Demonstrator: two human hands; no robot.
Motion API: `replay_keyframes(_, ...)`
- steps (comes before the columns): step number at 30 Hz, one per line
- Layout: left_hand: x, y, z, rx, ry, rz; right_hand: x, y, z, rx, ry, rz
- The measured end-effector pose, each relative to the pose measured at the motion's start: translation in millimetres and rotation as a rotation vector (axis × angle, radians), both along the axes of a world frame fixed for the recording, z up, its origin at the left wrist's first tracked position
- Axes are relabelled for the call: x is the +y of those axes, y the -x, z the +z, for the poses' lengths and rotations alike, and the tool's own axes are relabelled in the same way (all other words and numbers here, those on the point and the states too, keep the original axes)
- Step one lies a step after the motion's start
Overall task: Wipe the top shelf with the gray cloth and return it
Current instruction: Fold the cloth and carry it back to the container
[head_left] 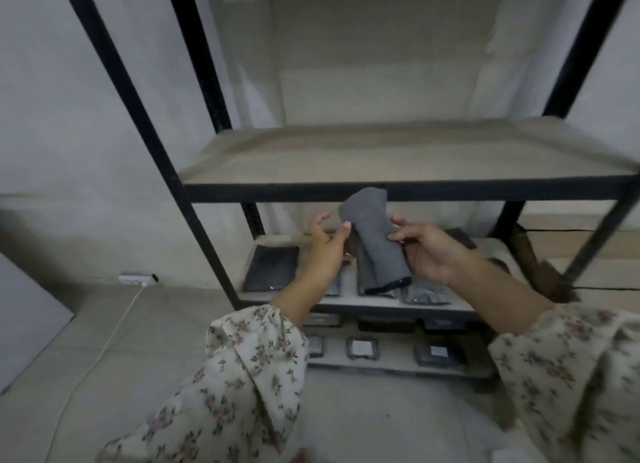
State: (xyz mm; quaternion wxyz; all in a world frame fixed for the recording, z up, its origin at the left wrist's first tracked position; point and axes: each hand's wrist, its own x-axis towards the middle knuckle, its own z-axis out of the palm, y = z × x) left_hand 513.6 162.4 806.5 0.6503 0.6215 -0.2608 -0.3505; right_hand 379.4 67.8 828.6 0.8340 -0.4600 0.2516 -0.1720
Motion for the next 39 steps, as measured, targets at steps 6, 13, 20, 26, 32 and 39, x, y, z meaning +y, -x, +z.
replay_keyframes(6,10.6,134.3,-12.6,0.206,-0.121,-0.021,12.4,116.9,-20.7,0.022,-0.075,-0.053)
replay_keyframes(13,13.4,204.4,-7.6,0.17,-0.1,0.024,28.8,207.2,-27.8,0.061,0.067,-0.07)
replay_keyframes(20,6.9,268.3,-32.2,0.069,-0.16,-0.116,48.7,283.1,-50.6,0.254,0.158,0.095)
replay_keyframes(26,13.8,323.2,-63.4,0.115,-0.298,-0.218,57.8,340.5,-80.7,0.331,0.141,0.128)
replay_keyframes(32,-5.6,389.5,-92.6,0.068,-0.367,-0.226,28.0,406.6,-112.4,0.354,0.142,0.159)
replay_keyframes(39,-41.4,475.4,-149.4,0.068,-0.417,-0.15,-25.5,481.7,-158.5,0.484,0.261,0.304)
